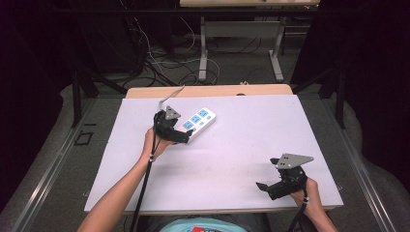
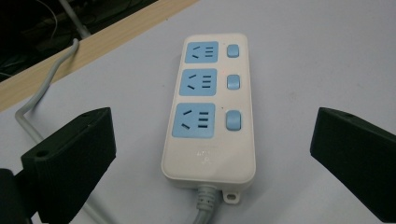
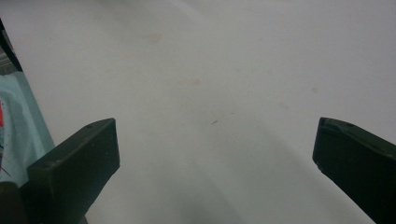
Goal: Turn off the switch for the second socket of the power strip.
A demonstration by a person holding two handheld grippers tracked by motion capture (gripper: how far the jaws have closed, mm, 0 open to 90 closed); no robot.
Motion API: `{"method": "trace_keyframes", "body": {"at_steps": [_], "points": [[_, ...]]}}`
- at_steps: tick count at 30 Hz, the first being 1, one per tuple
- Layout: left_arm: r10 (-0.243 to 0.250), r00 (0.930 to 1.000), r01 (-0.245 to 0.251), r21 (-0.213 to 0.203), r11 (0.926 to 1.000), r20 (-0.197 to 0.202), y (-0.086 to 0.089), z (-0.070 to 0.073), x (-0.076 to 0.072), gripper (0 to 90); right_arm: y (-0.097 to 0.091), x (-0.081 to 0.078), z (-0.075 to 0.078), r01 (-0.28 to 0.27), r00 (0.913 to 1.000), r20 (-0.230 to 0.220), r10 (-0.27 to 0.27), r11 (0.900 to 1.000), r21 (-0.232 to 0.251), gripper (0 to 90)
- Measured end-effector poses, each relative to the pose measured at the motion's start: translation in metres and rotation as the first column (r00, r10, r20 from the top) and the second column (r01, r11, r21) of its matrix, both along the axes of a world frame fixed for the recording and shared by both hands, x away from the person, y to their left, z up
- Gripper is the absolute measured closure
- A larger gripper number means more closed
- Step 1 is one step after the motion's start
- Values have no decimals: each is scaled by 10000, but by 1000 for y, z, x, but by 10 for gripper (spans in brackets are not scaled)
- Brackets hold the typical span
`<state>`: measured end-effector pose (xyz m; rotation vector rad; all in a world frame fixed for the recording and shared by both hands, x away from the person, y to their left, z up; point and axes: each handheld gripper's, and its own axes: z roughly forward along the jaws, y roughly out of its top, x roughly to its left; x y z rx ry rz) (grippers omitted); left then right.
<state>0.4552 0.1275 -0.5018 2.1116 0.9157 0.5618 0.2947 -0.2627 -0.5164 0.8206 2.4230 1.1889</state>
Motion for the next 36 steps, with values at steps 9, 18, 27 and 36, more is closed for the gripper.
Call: {"method": "trace_keyframes", "body": {"at_steps": [9,18,27,36], "points": [[-43,10000,42,117,9999,72,-13,-4,13,27,0,0,0,8,10000,-41,-8,10000,8,0],[311,9995,-311,-70,9995,66,-16,-1,28,63,0,0,0,-13,10000,-29,13,10000,20,0],[270,9995,-267,-193,9995,150,-25,-3,39,331,0,0,0,-27,10000,7,27,10000,20,0],[2,10000,-2,-204,9998,7,-34,-10,43,638,0,0,0,-6,10000,-53,6,10000,41,0]]}}
